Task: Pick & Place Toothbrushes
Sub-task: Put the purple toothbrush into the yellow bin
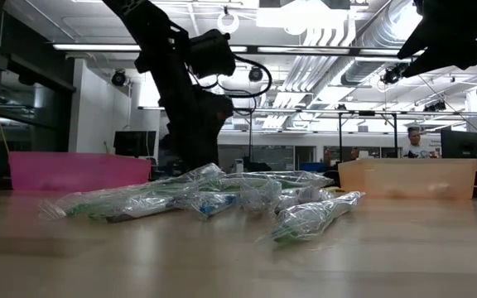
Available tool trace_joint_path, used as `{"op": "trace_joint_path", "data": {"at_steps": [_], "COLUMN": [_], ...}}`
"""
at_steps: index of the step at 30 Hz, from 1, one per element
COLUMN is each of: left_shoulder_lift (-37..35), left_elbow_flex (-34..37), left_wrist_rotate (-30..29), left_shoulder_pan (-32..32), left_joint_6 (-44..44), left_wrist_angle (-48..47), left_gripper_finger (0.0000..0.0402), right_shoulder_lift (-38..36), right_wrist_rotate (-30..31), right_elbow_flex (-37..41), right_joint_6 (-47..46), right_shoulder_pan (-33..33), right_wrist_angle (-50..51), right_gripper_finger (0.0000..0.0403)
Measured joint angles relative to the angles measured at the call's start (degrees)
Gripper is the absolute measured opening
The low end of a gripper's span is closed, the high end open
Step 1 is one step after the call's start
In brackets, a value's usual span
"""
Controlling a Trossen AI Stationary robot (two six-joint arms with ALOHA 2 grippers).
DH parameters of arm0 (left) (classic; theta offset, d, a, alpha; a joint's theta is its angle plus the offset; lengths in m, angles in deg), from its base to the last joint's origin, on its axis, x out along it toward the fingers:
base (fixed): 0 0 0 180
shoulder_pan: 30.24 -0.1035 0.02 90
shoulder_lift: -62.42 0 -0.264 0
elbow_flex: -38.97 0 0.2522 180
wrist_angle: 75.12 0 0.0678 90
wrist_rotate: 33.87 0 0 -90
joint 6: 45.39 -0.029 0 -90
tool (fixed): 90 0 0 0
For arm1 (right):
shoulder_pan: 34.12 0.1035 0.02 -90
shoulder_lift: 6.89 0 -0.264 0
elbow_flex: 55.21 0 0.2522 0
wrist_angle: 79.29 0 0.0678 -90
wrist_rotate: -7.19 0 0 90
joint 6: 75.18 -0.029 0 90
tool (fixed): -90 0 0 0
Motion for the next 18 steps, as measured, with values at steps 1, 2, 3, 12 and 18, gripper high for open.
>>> {"op": "trace_joint_path", "data": {"at_steps": [1, 2, 3, 12, 18], "left_shoulder_lift": [0.38, 0.78, 1.17, 4.34, 4.49], "left_elbow_flex": [-0.02, -0.02, -0.01, -0.04, -0.07], "left_wrist_rotate": [-0.13, -0.58, -0.93, -6.6, -9.95], "left_shoulder_pan": [0.17, 0.5, 0.82, 2.38, 2.38], "left_joint_6": [0.22, 0.78, 1.46, 2.99, 2.99], "left_wrist_angle": [0.2, 0.21, -0.18, 0.25, -1.24], "left_gripper_finger": [0.0174, 0.0174, 0.0174, 0.0174, 0.0131], "right_shoulder_lift": [0.0, 0.0, 0.0, 0.0, -0.01], "right_wrist_rotate": [0.02, -0.01, -0.01, -0.75, -2.81], "right_elbow_flex": [0.0, 0.0, 0.0, 0.0, 0.0], "right_joint_6": [0.33, 0.52, 0.76, 1.89, 2.47], "right_shoulder_pan": [0.0, 0.0, 0.0, 0.0, -0.01], "right_wrist_angle": [0.01, 0.04, 0.06, 0.25, 0.42], "right_gripper_finger": [0.0243, 0.0243, 0.0243, 0.0243, 0.0243]}}
